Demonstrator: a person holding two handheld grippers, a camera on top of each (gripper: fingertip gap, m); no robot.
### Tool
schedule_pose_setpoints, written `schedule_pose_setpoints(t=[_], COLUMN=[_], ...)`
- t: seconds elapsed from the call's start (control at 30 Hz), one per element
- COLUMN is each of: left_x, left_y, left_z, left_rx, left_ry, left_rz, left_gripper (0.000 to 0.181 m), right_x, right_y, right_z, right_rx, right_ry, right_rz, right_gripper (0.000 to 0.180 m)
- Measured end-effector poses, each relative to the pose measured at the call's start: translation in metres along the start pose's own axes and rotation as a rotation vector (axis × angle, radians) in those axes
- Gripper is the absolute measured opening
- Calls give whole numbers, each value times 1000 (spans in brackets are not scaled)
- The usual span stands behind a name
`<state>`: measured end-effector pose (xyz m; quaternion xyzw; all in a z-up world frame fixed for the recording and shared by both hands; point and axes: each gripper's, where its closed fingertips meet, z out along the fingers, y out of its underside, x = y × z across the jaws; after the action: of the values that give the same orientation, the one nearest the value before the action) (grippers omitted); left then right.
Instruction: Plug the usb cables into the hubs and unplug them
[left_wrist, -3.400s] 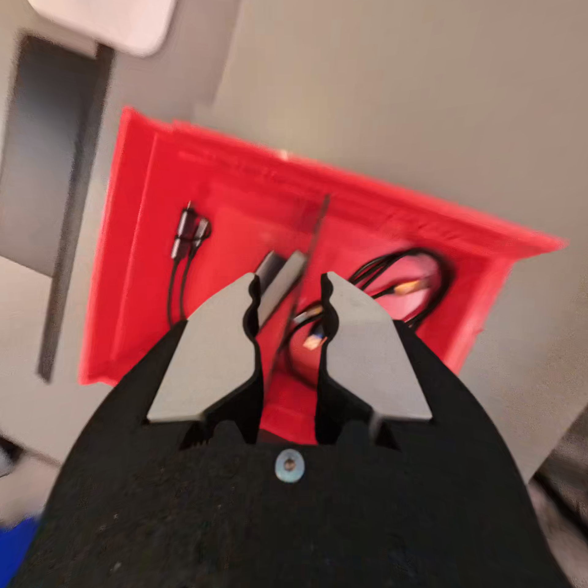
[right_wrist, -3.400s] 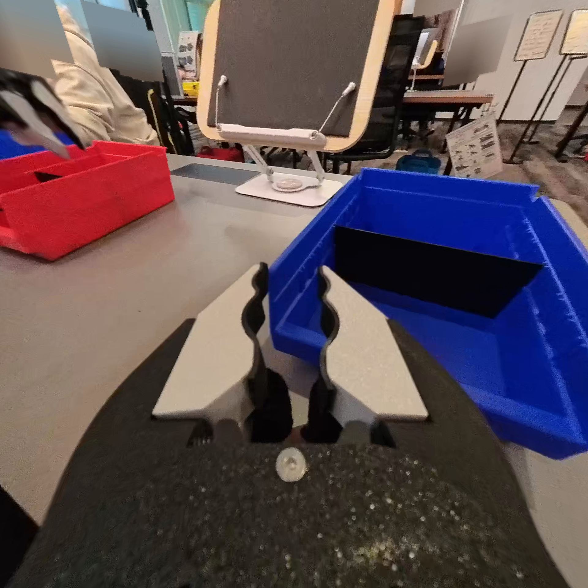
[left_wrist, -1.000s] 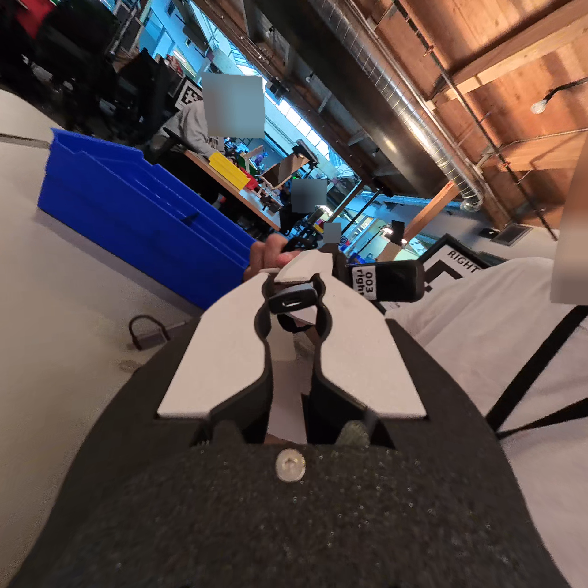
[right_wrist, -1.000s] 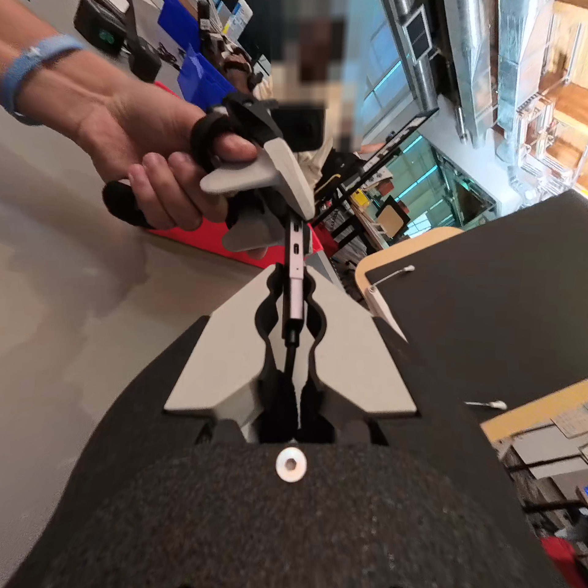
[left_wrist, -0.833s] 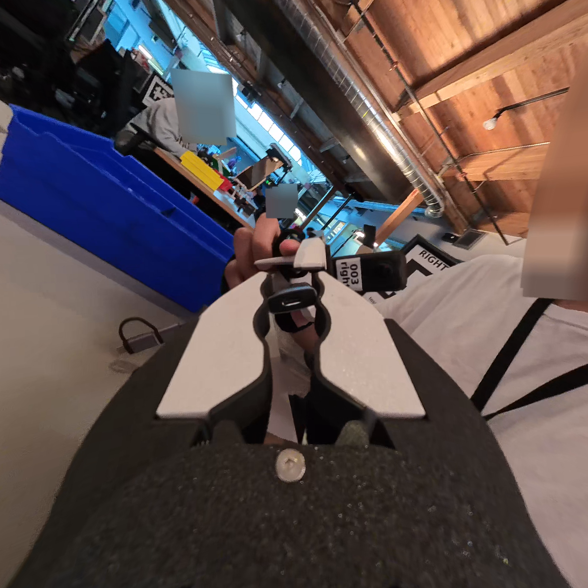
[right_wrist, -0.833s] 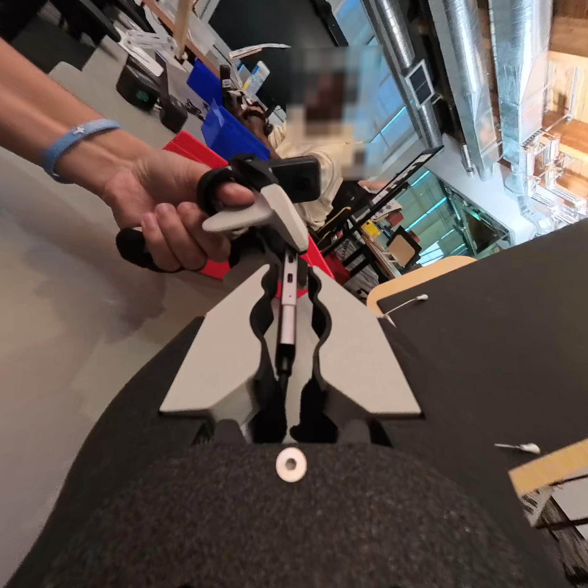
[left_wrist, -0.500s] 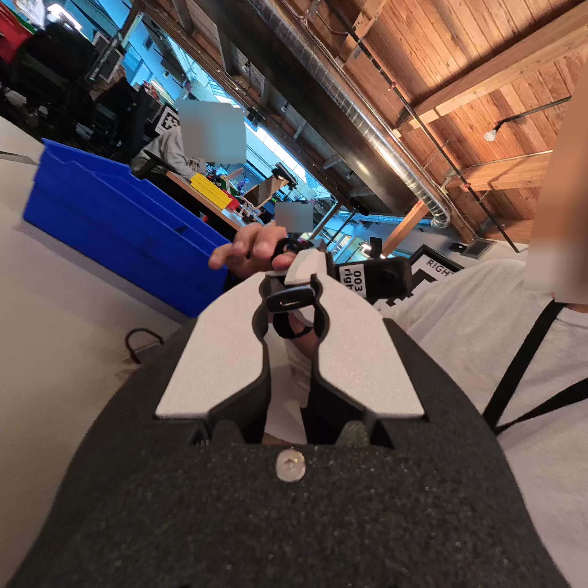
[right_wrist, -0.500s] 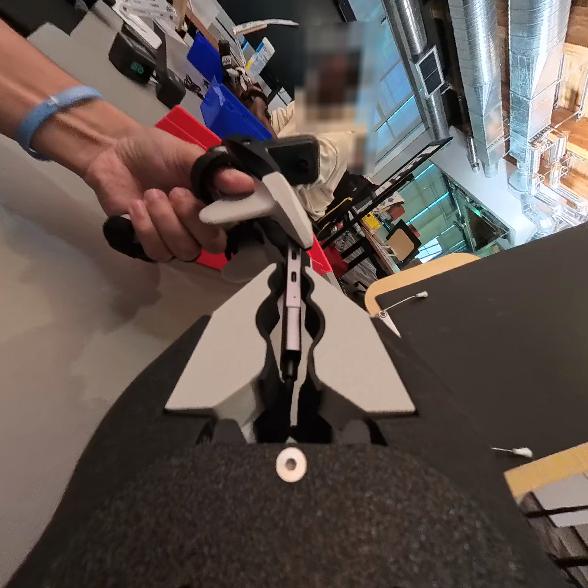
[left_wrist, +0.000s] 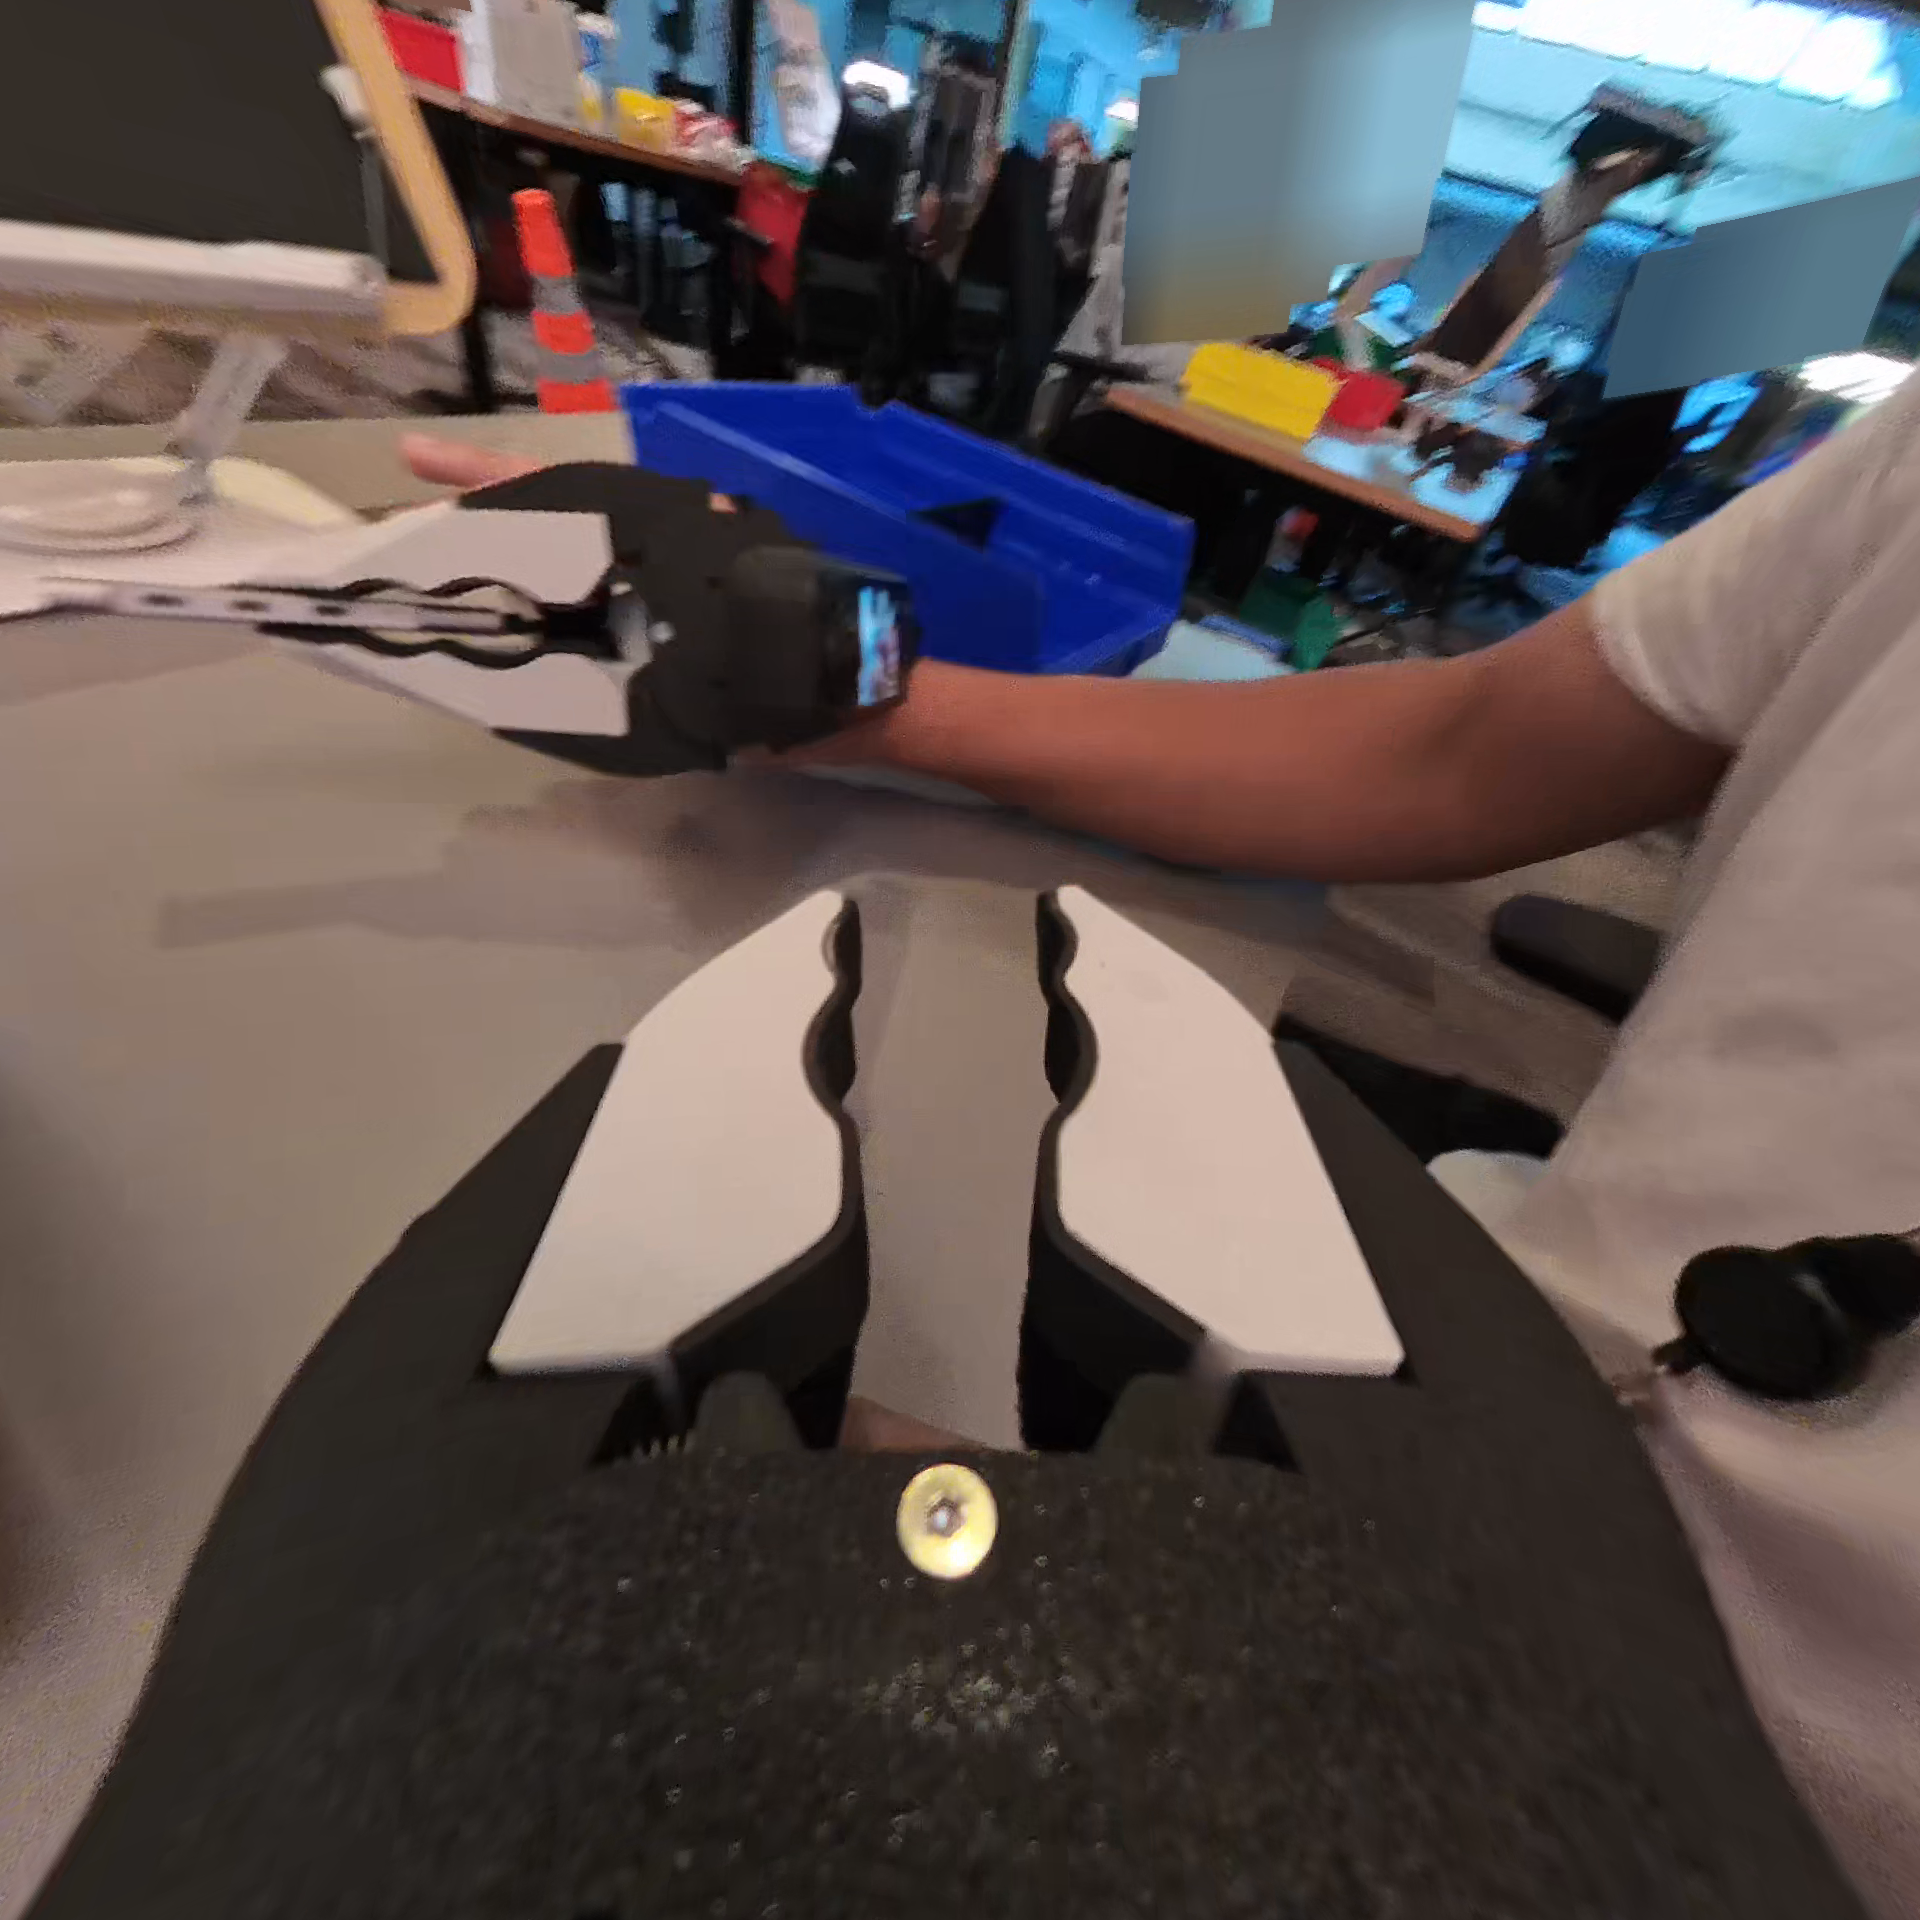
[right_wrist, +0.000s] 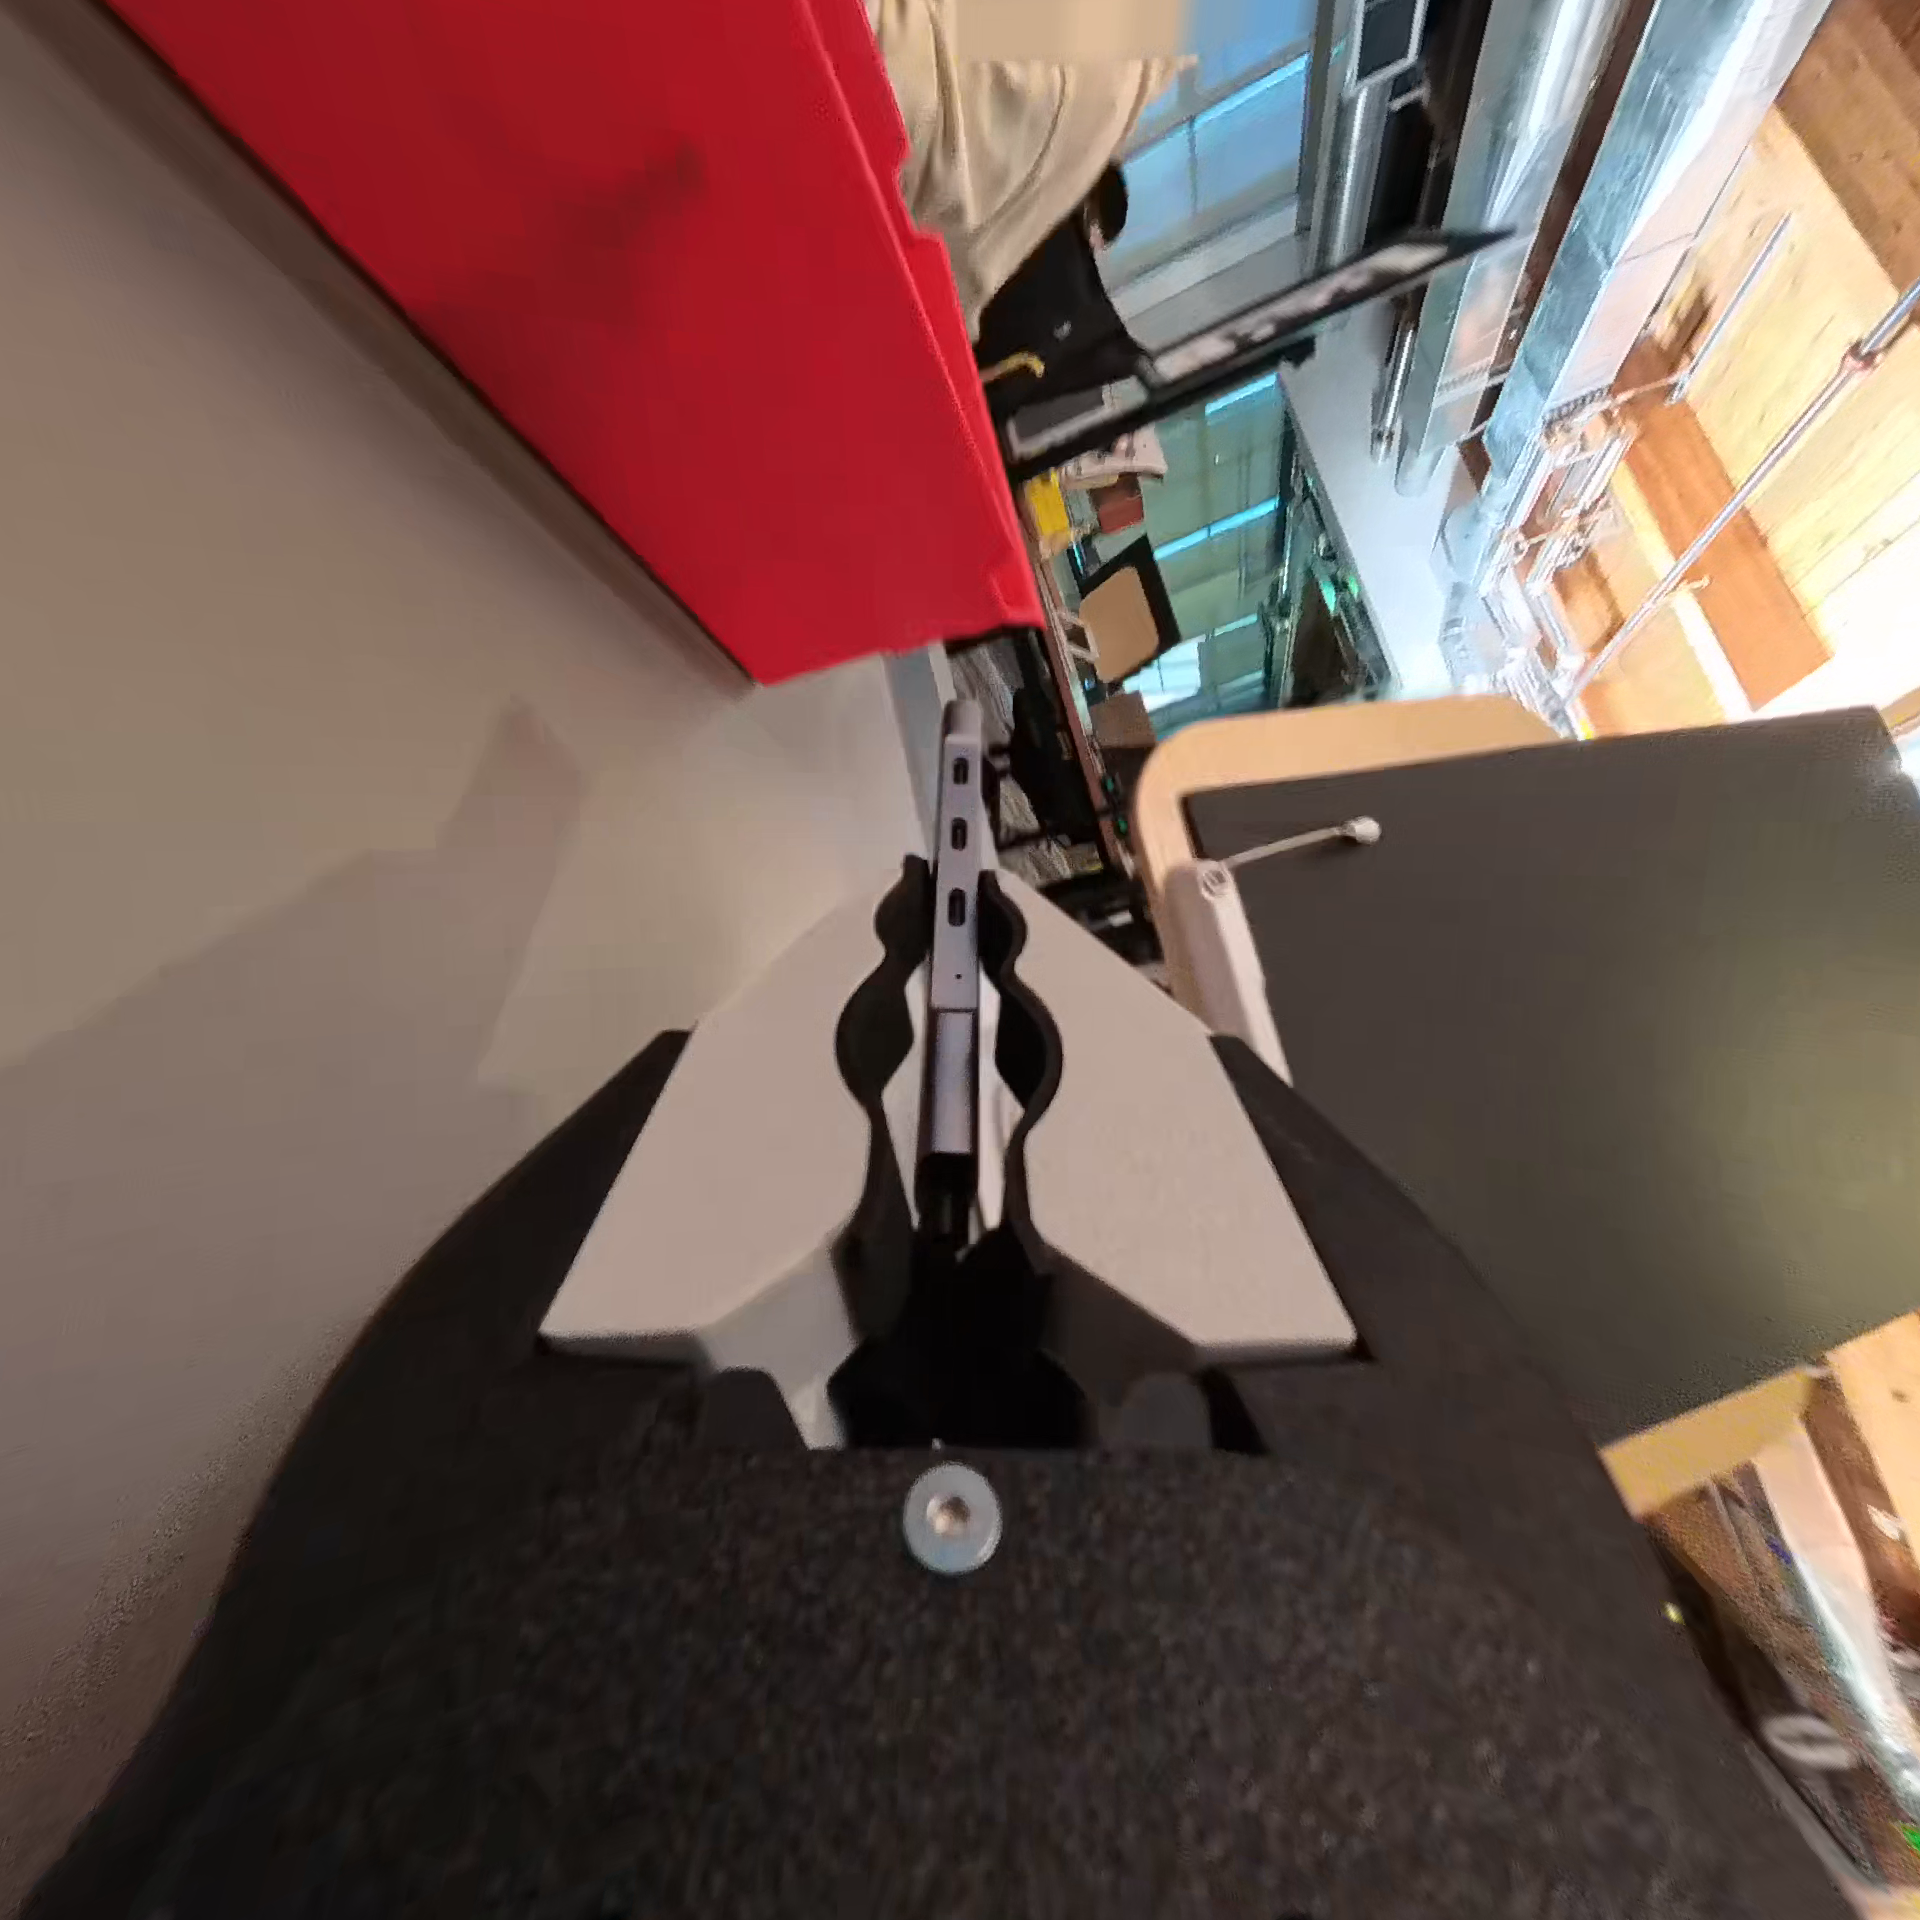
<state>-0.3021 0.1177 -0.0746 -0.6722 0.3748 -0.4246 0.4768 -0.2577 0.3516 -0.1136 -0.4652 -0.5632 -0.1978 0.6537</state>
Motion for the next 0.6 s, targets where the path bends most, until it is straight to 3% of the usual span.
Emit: schedule_pose_setpoints(t=[0.13, 0.27, 0.33, 0.47, 0.53, 0.6], left_x=[-35, -79, -111, -144, -156, -162], left_y=[20, 15, 18, 22, 25, 28], left_z=[-35, -73, -93, -90, -78, -63], left_rx=[31, 113, 113, 26, -66, -130], left_ry=[-203, -391, -565, -689, -737, -759], left_rz=[-11, -107, -125, -162, -121, -87], left_gripper=[30, 32, 34, 48, 42, 17], right_x=[-18, -19, -8, -16, -17, -17], right_y=[-19, 1, 1, 3, 0, -4], right_z=[-7, -21, -27, -34, -35, -35], right_rx=[107, 93, 105, 128, 140, 157], right_ry=[12, 0, 25, -14, -21, -23], right_rz=[-114, -83, -24, -23, -17, -16], right_gripper=[7, 8, 7, 7, 7, 7])
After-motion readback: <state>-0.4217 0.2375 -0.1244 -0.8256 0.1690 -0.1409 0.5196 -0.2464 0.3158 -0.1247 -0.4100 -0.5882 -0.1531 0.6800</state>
